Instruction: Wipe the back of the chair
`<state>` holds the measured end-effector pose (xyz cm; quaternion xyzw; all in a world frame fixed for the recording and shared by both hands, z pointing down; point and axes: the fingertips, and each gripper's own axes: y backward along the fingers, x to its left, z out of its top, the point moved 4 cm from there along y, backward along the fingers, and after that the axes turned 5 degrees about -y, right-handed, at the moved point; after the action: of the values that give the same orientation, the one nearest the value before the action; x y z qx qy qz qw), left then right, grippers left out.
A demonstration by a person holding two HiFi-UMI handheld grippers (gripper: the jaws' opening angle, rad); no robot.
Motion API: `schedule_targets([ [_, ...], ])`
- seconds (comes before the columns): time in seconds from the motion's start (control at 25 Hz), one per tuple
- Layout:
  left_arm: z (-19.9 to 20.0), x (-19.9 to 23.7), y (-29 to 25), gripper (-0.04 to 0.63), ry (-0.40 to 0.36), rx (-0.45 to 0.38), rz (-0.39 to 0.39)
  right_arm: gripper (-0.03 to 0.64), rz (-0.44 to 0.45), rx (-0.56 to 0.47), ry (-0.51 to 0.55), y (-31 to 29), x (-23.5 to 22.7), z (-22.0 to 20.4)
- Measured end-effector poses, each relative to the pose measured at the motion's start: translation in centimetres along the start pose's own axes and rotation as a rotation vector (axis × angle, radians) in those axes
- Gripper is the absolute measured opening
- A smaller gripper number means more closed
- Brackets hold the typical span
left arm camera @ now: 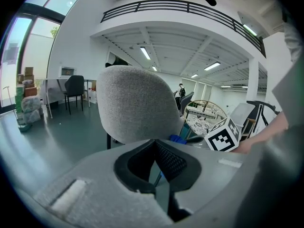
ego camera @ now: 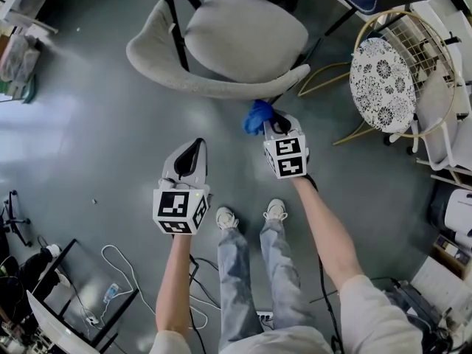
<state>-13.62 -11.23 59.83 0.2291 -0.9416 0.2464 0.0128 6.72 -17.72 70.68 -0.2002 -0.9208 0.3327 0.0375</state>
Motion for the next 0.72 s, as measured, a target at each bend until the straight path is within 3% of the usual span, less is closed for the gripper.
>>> schedule_targets([
  [0.36, 0.8, -2.8, -0.2, 0.005, -0.009, -0.013, -0.017, 0.038, -0.012, -0.102, 0.003, 6.0, -1.8, 1.3],
  [0.72, 1.7, -5.2, -0.7, 0.005, -0.014, -0.022, -0.031, 0.038, -0.020, -0.218, 0.031, 9.1, -3.3, 6.2],
])
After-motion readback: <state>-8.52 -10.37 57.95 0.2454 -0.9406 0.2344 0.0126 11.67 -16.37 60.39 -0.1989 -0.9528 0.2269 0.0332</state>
